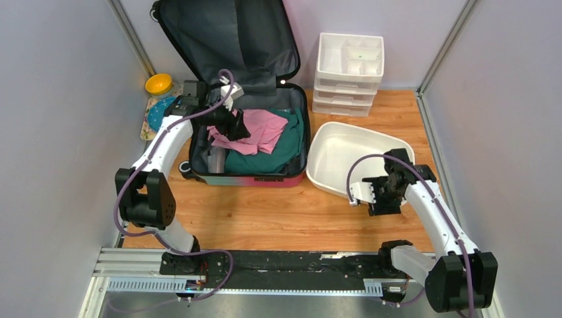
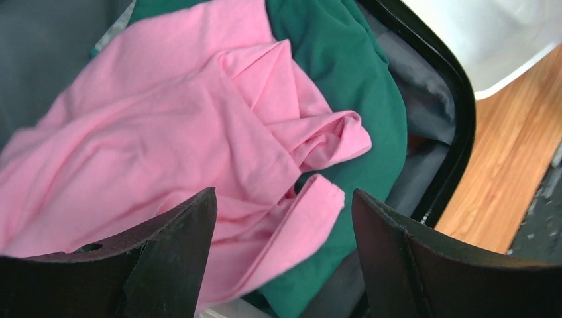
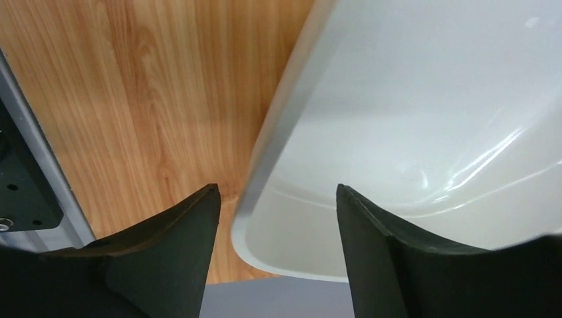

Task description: Open, take out, and arrange the luggage

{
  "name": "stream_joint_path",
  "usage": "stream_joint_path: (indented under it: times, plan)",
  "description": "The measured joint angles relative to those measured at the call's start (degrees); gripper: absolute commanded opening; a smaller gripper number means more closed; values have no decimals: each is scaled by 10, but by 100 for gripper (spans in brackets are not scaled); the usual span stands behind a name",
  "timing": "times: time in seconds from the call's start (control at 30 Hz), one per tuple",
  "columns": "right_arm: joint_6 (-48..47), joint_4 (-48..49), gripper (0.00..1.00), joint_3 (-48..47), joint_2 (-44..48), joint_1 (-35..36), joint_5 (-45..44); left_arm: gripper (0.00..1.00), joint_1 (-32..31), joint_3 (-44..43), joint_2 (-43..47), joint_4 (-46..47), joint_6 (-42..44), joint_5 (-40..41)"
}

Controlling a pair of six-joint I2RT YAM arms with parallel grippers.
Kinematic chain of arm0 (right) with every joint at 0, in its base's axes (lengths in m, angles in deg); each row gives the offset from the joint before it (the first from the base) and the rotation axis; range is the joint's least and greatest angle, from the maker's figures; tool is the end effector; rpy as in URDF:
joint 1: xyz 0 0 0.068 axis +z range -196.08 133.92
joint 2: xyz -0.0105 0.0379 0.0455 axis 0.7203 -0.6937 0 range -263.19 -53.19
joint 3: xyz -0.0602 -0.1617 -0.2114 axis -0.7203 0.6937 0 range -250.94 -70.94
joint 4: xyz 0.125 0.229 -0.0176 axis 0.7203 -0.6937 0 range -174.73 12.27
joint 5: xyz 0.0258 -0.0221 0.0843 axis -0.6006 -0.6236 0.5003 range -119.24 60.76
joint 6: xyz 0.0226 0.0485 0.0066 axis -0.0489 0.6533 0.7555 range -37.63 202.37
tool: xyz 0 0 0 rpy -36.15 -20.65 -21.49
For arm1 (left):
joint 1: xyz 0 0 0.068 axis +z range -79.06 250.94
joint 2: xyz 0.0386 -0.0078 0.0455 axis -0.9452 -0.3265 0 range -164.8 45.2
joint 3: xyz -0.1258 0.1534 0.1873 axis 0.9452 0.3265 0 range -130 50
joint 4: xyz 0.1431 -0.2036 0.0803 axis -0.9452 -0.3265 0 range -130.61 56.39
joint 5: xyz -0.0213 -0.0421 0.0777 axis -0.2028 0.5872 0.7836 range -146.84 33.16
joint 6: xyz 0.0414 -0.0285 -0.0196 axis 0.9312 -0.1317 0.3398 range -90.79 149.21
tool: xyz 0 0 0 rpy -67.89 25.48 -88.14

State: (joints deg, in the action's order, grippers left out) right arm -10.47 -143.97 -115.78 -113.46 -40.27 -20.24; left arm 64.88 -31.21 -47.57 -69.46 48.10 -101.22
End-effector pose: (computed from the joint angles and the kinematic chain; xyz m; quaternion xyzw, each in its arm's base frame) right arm 0.1556 0.0214 0.2274 -0.7578 0.6437 0.0068 0.1063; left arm 0.3475 -0.0620 0.3137 0.3203 0.8127 -0.3121 0.3735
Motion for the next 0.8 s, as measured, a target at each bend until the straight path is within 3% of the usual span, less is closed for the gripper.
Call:
stream_joint_path:
  times: [0.27, 0.57, 0.6, 0.8]
  plan:
    - [96, -36, 71, -142, -29, 0, 78, 87, -87, -32, -57, -26, 117, 45]
    - [435, 9, 68, -321, -146, 0, 228, 81, -134, -36, -121, -27, 175, 95]
    - [472, 20, 67, -333, -160, 0, 239, 79, -135, -37, -127, -26, 177, 100]
    - [710, 101, 67, -382, -248, 0, 300, 44, -140, -35, -137, -7, 179, 129]
